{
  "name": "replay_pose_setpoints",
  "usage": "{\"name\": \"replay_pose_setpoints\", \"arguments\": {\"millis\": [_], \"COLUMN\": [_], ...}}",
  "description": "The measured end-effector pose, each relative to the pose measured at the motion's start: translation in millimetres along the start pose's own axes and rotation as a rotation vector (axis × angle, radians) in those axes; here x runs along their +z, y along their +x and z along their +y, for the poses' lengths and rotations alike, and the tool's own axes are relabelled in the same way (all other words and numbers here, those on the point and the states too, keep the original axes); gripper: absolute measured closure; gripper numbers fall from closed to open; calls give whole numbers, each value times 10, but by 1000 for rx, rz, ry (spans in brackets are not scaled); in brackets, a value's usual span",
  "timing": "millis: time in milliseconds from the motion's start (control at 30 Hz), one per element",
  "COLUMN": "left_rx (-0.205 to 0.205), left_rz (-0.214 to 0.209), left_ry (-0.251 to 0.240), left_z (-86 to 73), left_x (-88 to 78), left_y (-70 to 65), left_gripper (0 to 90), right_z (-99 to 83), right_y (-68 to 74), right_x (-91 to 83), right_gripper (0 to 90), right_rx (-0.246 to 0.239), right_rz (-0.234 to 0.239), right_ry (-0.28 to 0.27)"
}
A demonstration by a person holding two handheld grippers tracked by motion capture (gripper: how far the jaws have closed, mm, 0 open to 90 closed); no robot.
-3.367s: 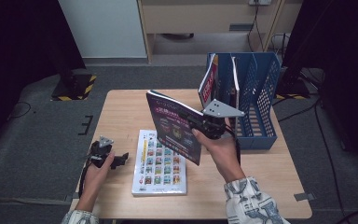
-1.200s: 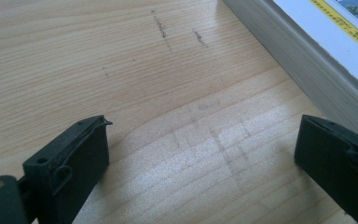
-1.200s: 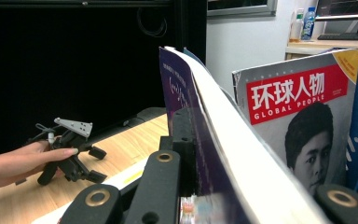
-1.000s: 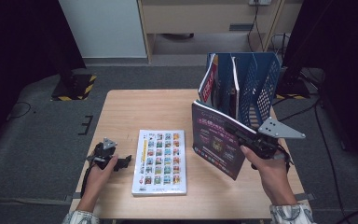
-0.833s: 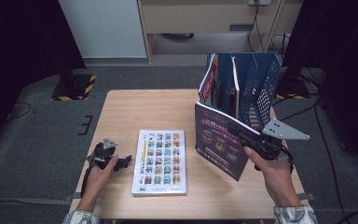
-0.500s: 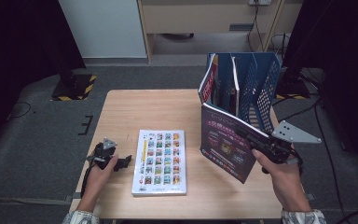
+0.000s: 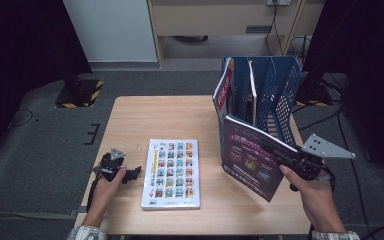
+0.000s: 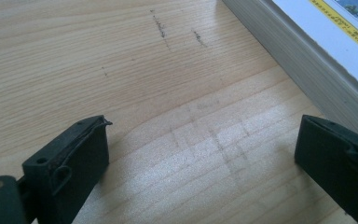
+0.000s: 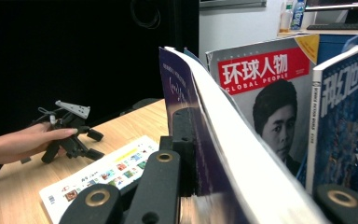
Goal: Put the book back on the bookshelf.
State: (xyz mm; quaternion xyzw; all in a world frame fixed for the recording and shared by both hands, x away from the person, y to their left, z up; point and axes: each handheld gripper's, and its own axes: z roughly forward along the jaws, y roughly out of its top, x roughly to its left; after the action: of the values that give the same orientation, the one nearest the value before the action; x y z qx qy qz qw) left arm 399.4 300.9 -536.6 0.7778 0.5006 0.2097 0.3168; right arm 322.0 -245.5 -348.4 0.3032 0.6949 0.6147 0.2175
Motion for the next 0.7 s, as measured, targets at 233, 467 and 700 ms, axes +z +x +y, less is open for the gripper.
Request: {"name": "replay_pose_setpoints", "arguments": {"millis": [233,467,700], "left_rx": [-2,-2,-1], "left_rz": [0,0,2], "left_ry": [-1,-1,0], "left_z": [0,0,0], "left_x": [1,1,1], "left_y": [-2,-2,-5], "left_gripper": [20,20,19], "right_z": [-13,60,293], "right_y": [-51,-74,-131], "right_x": [-93,-174,-221], "right_gripper": [840,839,840], "right_rx": [-1,14,47], "right_rz": [-8,-1,-6], "right_ry": [6,-11,-55]}}
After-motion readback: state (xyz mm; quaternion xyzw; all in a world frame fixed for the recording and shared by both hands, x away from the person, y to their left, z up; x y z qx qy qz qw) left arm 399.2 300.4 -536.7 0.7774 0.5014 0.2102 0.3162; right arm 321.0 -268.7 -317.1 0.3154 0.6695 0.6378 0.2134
